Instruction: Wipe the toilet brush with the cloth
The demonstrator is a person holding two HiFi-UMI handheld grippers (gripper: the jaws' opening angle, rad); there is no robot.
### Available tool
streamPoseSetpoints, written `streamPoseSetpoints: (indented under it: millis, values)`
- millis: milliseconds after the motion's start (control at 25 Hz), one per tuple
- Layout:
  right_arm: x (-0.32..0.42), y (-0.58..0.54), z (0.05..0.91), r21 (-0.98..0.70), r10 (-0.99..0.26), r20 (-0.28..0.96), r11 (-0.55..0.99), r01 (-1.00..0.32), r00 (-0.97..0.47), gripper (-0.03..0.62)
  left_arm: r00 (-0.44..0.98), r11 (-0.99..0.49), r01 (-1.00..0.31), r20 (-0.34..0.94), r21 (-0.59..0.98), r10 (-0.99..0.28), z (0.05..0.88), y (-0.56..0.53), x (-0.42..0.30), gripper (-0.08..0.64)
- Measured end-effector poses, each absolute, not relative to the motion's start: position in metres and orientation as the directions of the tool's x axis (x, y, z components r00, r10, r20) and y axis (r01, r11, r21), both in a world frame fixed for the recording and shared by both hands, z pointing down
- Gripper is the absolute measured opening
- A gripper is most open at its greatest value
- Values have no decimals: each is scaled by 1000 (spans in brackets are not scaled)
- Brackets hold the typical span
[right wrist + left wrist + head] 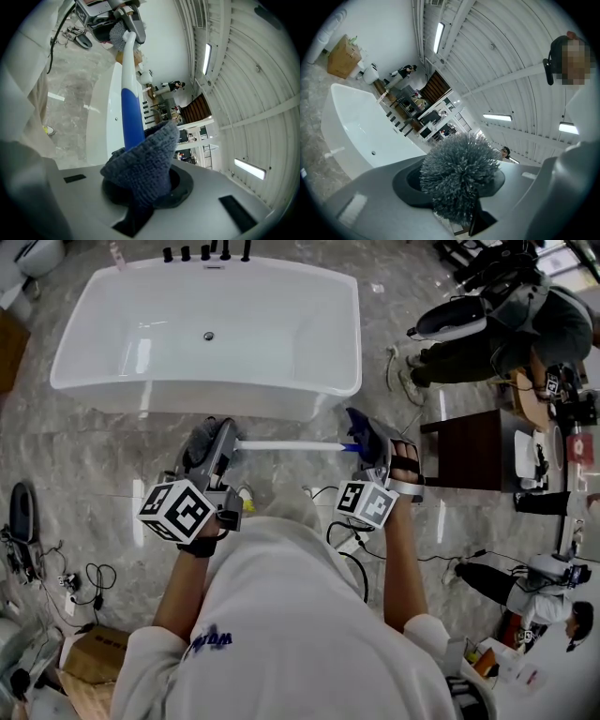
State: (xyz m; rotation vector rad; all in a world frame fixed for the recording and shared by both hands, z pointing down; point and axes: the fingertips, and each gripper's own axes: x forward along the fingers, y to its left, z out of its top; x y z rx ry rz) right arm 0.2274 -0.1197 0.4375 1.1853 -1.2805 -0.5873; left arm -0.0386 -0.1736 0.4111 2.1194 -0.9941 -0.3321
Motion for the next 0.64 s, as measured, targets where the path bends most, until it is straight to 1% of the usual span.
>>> streamPoseSetpoints:
  millis: [640]
  values:
    - [223, -119, 445, 896, -870, 423, 361, -259, 253, 38, 661, -403, -550, 87, 731, -745, 419, -175, -42, 192]
